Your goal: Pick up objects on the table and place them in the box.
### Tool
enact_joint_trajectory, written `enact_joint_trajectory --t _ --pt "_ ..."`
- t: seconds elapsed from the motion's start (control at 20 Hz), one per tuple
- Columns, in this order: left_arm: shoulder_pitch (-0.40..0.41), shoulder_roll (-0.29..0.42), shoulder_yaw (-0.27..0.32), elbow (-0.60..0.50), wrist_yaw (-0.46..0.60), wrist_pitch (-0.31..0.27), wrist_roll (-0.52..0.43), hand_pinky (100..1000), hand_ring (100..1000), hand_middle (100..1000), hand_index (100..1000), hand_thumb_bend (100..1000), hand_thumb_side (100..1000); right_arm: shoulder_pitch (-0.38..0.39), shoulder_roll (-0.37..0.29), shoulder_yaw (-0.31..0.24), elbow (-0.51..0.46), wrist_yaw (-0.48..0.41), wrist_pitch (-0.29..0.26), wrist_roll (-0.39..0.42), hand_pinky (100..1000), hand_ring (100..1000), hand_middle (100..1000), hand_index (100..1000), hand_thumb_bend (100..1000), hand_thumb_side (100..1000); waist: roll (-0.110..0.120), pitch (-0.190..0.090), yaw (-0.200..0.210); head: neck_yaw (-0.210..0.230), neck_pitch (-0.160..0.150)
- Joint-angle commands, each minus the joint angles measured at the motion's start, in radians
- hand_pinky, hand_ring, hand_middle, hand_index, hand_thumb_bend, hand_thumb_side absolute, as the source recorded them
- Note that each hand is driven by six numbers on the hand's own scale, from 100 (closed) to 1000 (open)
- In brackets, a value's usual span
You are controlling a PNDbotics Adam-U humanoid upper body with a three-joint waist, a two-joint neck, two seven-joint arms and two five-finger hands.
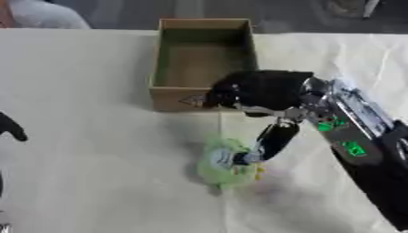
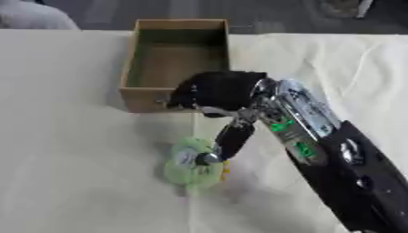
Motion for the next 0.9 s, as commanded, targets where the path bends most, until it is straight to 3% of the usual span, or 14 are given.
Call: enact_joint_trajectory --t 0.05,0.7,0.75,0.8,0.9 --pt "-0.001 0.013 -0.003 -0.019 -0.006 0.0 -0.004 298 372 387 633 100 919 -0.031 -0.032 -0.004 0.0 -0.028 -0.132 0.126 990 1000 936 1000 471 564 0.0 -0.015 0.001 -0.001 0.0" --pt "-0.003 0.021 0.0 -0.019 -0.006 0.0 -0.001 299 373 388 633 100 919 -0.066 -0.153 -0.027 -0.099 -0.261 -0.088 0.126 993 1000 917 1000 456 586 -0.008 -0.02 -0.007 0.013 0.0" --pt "-0.004 0.022 0.0 -0.019 -0.006 0.0 -0.001 299 373 388 633 100 912 -0.061 -0.168 -0.022 -0.111 -0.277 -0.085 0.126 993 1000 915 1000 502 567 -0.009 -0.02 -0.009 0.015 0.0" --pt "-0.004 0.022 0.0 -0.019 -0.006 0.001 -0.001 299 374 388 633 100 919 -0.055 -0.181 -0.019 -0.122 -0.292 -0.083 0.126 994 1000 914 1000 458 584 -0.009 -0.02 -0.01 0.016 0.0" --pt "-0.005 0.024 0.0 -0.019 -0.006 0.001 -0.002 299 374 389 633 100 919 -0.044 -0.207 -0.016 -0.143 -0.318 -0.076 0.126 994 1000 911 1000 461 584 -0.01 -0.019 -0.013 0.018 0.0"
